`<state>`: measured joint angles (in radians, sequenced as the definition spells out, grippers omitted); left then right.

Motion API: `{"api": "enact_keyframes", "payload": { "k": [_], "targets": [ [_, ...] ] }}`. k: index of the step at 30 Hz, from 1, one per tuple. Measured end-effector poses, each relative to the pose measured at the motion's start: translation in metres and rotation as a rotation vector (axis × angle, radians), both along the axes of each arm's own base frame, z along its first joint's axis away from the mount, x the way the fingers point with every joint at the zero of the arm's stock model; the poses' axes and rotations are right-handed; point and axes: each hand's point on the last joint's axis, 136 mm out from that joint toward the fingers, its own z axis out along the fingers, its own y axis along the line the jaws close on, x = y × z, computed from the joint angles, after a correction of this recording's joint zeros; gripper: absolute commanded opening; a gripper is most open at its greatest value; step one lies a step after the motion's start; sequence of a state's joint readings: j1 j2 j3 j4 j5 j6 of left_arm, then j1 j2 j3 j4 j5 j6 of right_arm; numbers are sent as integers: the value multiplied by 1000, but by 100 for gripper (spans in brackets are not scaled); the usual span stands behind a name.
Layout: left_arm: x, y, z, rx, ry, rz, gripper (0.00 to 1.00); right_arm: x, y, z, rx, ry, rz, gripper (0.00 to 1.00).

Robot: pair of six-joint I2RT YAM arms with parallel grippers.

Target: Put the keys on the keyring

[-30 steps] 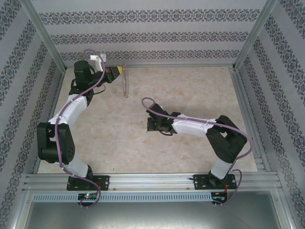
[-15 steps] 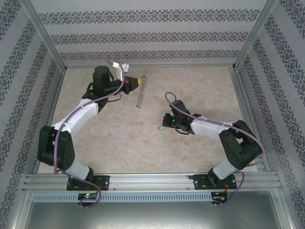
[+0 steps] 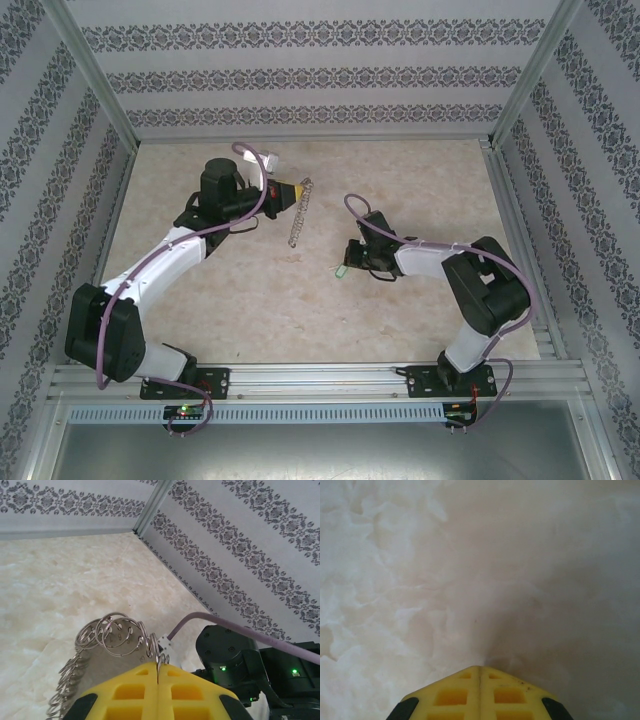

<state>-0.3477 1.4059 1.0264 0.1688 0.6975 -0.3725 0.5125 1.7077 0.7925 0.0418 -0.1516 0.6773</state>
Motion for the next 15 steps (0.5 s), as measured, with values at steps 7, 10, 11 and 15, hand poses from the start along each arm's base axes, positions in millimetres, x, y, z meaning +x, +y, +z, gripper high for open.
{"api": "enact_keyframes", "payload": {
  "k": [7,10,11,15],
  "targets": [
    [-3,4,-3,10,2,20,0,4,3,8,12,-21,7,44],
    [-4,5,1,9,-10,20,0,4,1,21,20,-42,-3,46],
    [-5,5,2,9,-13,21,0,4,1,26,25,-51,-7,47],
    [-6,7,5,13,-33,24,0,2,-4,40,27,-63,-40,46]
  ]
}}
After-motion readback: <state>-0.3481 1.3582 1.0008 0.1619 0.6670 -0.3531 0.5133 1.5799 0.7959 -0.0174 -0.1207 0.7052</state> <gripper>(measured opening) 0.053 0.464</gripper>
